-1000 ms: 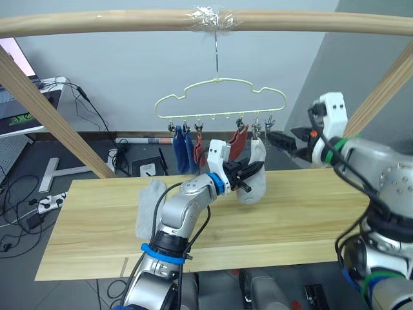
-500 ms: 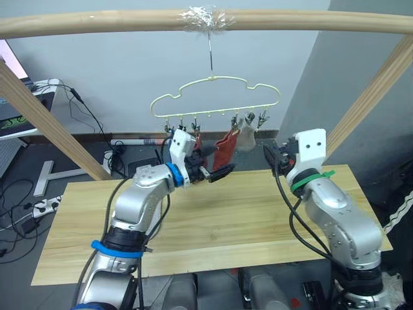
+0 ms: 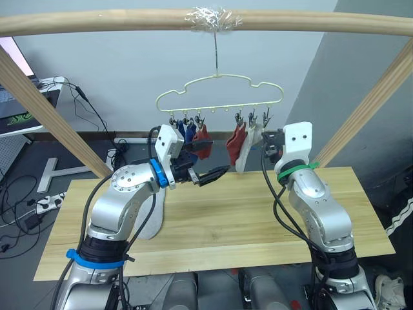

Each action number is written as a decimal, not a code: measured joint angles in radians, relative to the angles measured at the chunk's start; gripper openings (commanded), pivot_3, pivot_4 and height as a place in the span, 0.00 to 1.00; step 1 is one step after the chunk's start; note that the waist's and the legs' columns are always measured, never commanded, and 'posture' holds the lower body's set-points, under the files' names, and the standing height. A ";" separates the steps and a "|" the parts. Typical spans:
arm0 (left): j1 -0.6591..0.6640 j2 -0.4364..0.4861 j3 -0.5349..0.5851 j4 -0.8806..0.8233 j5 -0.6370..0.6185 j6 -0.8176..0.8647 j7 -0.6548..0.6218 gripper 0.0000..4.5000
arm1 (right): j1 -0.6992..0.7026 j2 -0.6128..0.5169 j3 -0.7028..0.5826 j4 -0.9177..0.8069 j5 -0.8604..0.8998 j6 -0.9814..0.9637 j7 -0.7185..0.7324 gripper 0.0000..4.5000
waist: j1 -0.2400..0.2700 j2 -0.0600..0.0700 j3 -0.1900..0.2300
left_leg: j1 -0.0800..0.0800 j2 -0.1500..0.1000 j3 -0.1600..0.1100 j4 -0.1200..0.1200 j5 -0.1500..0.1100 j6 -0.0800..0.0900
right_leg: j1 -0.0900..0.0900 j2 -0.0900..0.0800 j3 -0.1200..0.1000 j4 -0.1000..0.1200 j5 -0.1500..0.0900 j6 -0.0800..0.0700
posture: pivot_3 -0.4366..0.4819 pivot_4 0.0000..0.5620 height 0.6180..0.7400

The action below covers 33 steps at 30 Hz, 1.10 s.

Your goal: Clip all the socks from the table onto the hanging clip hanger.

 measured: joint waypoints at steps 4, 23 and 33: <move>0.000 -0.001 0.000 -0.018 -0.003 -0.002 0.004 1.00 | -0.035 0.018 0.000 0.078 -0.021 -0.040 0.004 0.41 | 0.001 0.000 0.000 | 0.000 0.000 0.000 0.000 0.000 0.000 | 0.000 0.000 0.000 0.001 0.000 0.000 | 0.66 0.32 1.00; -0.036 -0.005 0.000 -0.046 -0.017 0.008 0.044 1.00 | -0.233 0.053 -0.023 0.402 -0.112 -0.187 0.016 0.41 | 0.006 0.000 0.000 | 0.001 0.000 0.000 0.000 0.000 0.000 | 0.000 0.000 0.000 0.002 0.002 -0.004 | 0.68 0.36 1.00; -0.051 -0.025 -0.001 -0.046 -0.018 0.017 0.066 1.00 | -0.226 0.079 -0.028 0.391 -0.125 -0.166 0.009 0.41 | 0.007 0.000 0.000 | 0.001 0.000 0.000 0.000 0.000 0.000 | 0.000 0.000 0.000 0.002 0.003 -0.004 | 0.67 0.37 1.00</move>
